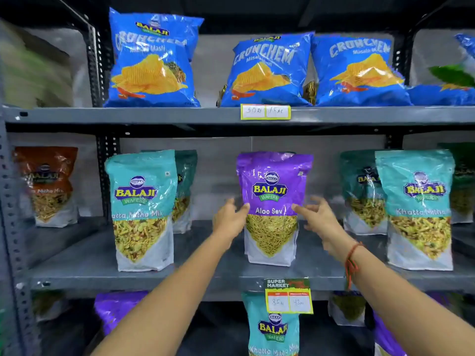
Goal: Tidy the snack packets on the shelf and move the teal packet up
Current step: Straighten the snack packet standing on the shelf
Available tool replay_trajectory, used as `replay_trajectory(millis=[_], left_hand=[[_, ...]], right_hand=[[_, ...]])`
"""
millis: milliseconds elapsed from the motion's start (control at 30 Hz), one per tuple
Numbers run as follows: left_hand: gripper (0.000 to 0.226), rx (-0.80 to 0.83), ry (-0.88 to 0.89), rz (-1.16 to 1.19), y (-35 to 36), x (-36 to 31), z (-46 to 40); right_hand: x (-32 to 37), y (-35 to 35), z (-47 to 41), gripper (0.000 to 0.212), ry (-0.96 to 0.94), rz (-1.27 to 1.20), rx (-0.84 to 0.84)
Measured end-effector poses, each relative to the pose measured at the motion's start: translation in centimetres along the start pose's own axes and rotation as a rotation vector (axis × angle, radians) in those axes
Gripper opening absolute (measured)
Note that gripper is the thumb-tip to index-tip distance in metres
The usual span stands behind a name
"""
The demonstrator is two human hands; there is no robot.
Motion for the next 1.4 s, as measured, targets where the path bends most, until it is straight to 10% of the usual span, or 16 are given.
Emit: replay_trajectory(millis=[167,800,1133,1400], left_hand=[[0.027,-0.012,-0.018,0.188,2.4,2.6,-1.1],[0.009,-0.495,0.382,0.359,-7.9,1.4,12.2],[0.018,-0.495,0.164,0.266,-10.3,15.3,24.6],[0.02,-0.436,-0.113,-0.043,-7.3,27.5,20.9]], right_hand=[[-2.6,1.7,-1.0,0.011,-0.02,0.078,0.049],[1.6,4.6,10.9,0.05,-0.197,-0.131,0.075],[-9.3,10.3,22.1,0.032,-0.077,-0.066,0.448],[-21.8,16.5,19.2,0.058,0.032,0.158,0.349]])
Point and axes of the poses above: each hand's wrist, its own z-axis away from the middle knuckle, its own y-axis out of the palm, x = y × z, the point moved 3 cm from there along -z, towards the middle knuckle, and after that the axes turned 9 degrees about z, right-handed, at the moved point
